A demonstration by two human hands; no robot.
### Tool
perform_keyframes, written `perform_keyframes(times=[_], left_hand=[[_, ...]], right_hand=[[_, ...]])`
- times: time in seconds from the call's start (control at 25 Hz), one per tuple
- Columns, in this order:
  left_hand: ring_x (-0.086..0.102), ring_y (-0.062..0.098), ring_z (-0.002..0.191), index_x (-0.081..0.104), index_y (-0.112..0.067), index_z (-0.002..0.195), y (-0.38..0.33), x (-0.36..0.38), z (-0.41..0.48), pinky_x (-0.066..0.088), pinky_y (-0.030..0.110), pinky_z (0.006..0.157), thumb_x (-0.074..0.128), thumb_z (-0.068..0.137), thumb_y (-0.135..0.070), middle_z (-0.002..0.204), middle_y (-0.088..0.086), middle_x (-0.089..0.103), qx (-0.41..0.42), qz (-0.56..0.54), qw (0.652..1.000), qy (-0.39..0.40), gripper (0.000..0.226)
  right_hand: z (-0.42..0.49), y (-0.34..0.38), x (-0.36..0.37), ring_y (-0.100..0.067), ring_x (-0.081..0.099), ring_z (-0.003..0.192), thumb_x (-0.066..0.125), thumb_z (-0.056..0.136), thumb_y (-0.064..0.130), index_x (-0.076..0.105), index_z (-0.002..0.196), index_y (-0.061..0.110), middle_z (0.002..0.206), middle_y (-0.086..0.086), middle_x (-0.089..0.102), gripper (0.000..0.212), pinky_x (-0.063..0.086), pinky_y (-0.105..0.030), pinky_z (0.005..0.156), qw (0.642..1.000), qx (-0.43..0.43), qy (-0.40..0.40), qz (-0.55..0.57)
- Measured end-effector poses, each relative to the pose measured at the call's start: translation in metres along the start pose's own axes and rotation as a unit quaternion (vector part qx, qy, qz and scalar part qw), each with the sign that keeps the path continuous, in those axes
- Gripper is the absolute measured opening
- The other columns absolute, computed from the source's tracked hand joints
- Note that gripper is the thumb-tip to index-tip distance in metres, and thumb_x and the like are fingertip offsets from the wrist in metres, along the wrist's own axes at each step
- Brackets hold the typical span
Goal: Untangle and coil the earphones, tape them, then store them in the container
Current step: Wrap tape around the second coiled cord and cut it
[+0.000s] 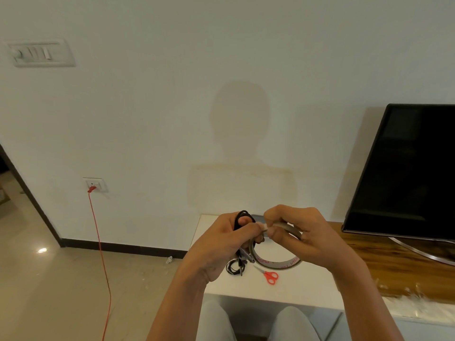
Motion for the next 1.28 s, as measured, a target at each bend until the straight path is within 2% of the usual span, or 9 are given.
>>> perform_keyframes(times=[0.24, 0.36, 0.48, 0.56, 0.68, 0.8, 1.0, 1.12, 1.28], left_hand=[[0.056, 0.02, 0.075, 0.062, -0.004, 0.092, -0.001, -0.001, -0.001, 0.049, 0.037, 0.078, 0.059, 0.093, -0.022, 0.078, 0.006, 0.063, 0.018, -0.008, 1.0, 0.006, 0.019], [0.057, 0.017, 0.072, 0.059, 0.007, 0.099, -0.002, 0.0, -0.001, 0.048, 0.038, 0.078, 0.059, 0.092, -0.023, 0.077, 0.006, 0.063, 0.017, -0.01, 1.0, 0.008, 0.031], [0.057, 0.011, 0.062, 0.058, 0.006, 0.096, -0.007, 0.001, -0.003, 0.047, 0.036, 0.074, 0.058, 0.092, -0.024, 0.072, 0.002, 0.062, 0.024, -0.012, 1.0, 0.01, 0.03], [0.057, 0.01, 0.06, 0.056, 0.009, 0.096, -0.009, 0.001, -0.003, 0.048, 0.035, 0.071, 0.058, 0.092, -0.024, 0.07, 0.002, 0.062, 0.03, -0.005, 1.0, 0.002, 0.033], [0.057, 0.016, 0.066, 0.058, 0.006, 0.096, -0.009, 0.001, -0.002, 0.051, 0.037, 0.076, 0.059, 0.092, -0.024, 0.073, 0.004, 0.063, 0.024, -0.002, 1.0, -0.009, 0.031], [0.053, 0.019, 0.068, 0.058, -0.007, 0.08, -0.011, 0.003, 0.0, 0.05, 0.036, 0.075, 0.06, 0.091, -0.022, 0.067, 0.0, 0.06, 0.004, -0.004, 1.0, -0.013, 0.019], [0.048, 0.017, 0.061, 0.052, -0.016, 0.058, -0.012, 0.007, 0.005, 0.047, 0.032, 0.067, 0.055, 0.088, -0.017, 0.063, 0.001, 0.055, -0.035, 0.004, 0.999, -0.01, 0.03], [0.049, 0.016, 0.057, 0.053, -0.019, 0.056, -0.012, 0.009, 0.006, 0.047, 0.031, 0.066, 0.055, 0.086, -0.019, 0.059, -0.001, 0.055, -0.056, 0.005, 0.998, -0.015, 0.03], [0.049, 0.015, 0.052, 0.05, -0.02, 0.052, -0.01, 0.01, 0.006, 0.049, 0.036, 0.07, 0.054, 0.084, -0.015, 0.058, 0.001, 0.051, -0.067, -0.013, 0.997, -0.023, 0.033]], right_hand=[[0.0, -0.002, 0.001, -0.005, 0.048, 0.058, 0.055, 0.091, 0.024, 0.052, 0.091, 0.026, 0.071, 0.024, 0.053, 0.004, 0.037, -0.01, 0.057, 1.0, 0.002, -0.015, 0.024], [-0.002, -0.005, 0.002, -0.007, 0.042, 0.053, 0.057, 0.091, 0.027, 0.052, 0.089, 0.024, 0.066, 0.011, 0.051, 0.006, 0.034, -0.014, 0.053, 0.998, 0.006, -0.032, 0.05], [-0.003, -0.006, 0.004, -0.009, 0.039, 0.05, 0.058, 0.091, 0.036, 0.055, 0.088, 0.019, 0.063, 0.003, 0.053, 0.018, 0.034, -0.018, 0.049, 0.993, 0.017, -0.065, 0.098], [-0.002, -0.005, 0.005, -0.011, 0.043, 0.05, 0.057, 0.091, 0.04, 0.057, 0.089, 0.02, 0.065, 0.005, 0.055, 0.02, 0.036, -0.022, 0.048, 0.992, 0.018, -0.078, 0.099], [0.002, -0.003, 0.004, -0.017, 0.052, 0.056, 0.054, 0.092, 0.041, 0.058, 0.09, 0.024, 0.072, 0.007, 0.059, 0.018, 0.044, -0.029, 0.05, 0.995, 0.009, -0.073, 0.066], [0.003, -0.002, 0.003, -0.018, 0.059, 0.062, 0.054, 0.092, 0.037, 0.058, 0.093, 0.024, 0.077, 0.011, 0.063, 0.013, 0.048, -0.031, 0.054, 0.997, 0.009, -0.061, 0.049], [0.001, -0.001, 0.004, -0.016, 0.064, 0.067, 0.058, 0.088, 0.036, 0.047, 0.099, 0.029, 0.082, 0.01, 0.068, 0.017, 0.052, -0.027, 0.06, 0.997, 0.043, -0.03, 0.049], [0.001, 0.001, 0.003, -0.017, 0.067, 0.072, 0.062, 0.086, 0.029, 0.046, 0.1, 0.027, 0.082, 0.005, 0.07, 0.021, 0.054, -0.035, 0.066, 0.997, 0.066, -0.004, 0.044], [0.001, 0.002, 0.005, -0.016, 0.067, 0.074, 0.065, 0.087, 0.017, 0.046, 0.1, 0.024, 0.082, 0.005, 0.07, 0.024, 0.054, -0.033, 0.066, 0.997, 0.071, 0.012, 0.035]])
Point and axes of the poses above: each hand's wrist, its own z-axis towards the middle knuckle, its own x-axis out of the palm, y = z × x, the point moved 1 cm from there along z, towards the middle knuckle
